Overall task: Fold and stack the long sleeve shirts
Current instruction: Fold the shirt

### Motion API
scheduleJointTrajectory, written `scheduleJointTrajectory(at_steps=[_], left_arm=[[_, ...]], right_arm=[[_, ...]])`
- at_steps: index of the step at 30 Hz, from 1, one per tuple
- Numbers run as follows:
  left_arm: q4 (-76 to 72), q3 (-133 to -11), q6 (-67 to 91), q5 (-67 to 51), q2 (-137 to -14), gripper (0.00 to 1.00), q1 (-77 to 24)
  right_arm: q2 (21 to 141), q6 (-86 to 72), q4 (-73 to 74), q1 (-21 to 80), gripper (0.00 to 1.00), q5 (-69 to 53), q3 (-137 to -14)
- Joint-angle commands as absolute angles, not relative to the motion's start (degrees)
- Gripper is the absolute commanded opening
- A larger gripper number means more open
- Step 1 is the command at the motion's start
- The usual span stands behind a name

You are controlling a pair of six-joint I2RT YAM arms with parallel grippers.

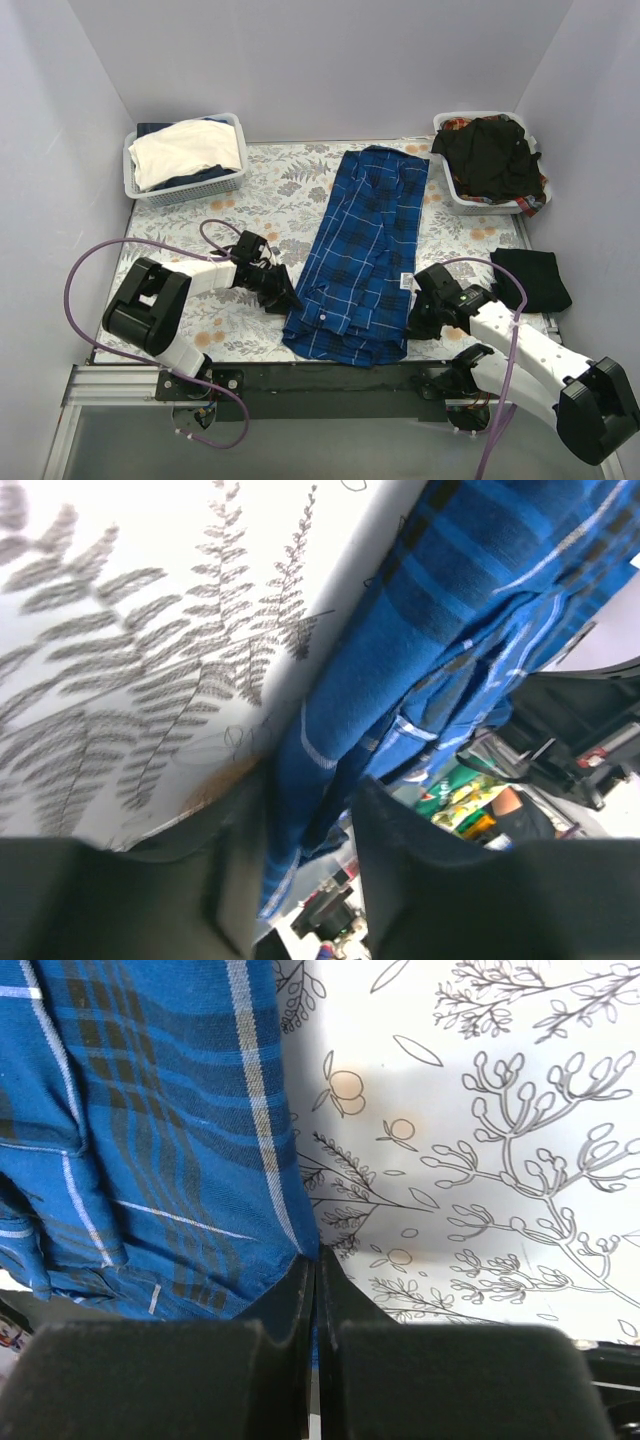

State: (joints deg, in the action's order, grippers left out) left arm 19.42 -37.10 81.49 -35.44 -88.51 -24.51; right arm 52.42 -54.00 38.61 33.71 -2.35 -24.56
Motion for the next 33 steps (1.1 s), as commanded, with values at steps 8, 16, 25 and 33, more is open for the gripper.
scheduleJointTrajectory(at_steps=[8,16,25,33], left_arm=[[17.75,-37.09,81.30,-31.38,-91.58,0.43,-28.04],[18.54,-36.83,81.39,-29.71,-91.58,0.45,-28.30],[18.72,-37.62,81.48,-28.48,-92.37,0.48,-28.30],[18.90,-37.18,81.04,-27.60,-92.99,0.57,-28.30]], right_arm=[[44.92,-50.36,47.89,33.40,0.78,-0.35,-28.38],[46.94,-50.88,47.54,33.40,0.47,1.84,-30.76],[45.61,-52.48,52.74,33.40,0.44,11.79,-36.30],[47.90,-51.15,43.00,33.40,0.84,0.36,-29.37]])
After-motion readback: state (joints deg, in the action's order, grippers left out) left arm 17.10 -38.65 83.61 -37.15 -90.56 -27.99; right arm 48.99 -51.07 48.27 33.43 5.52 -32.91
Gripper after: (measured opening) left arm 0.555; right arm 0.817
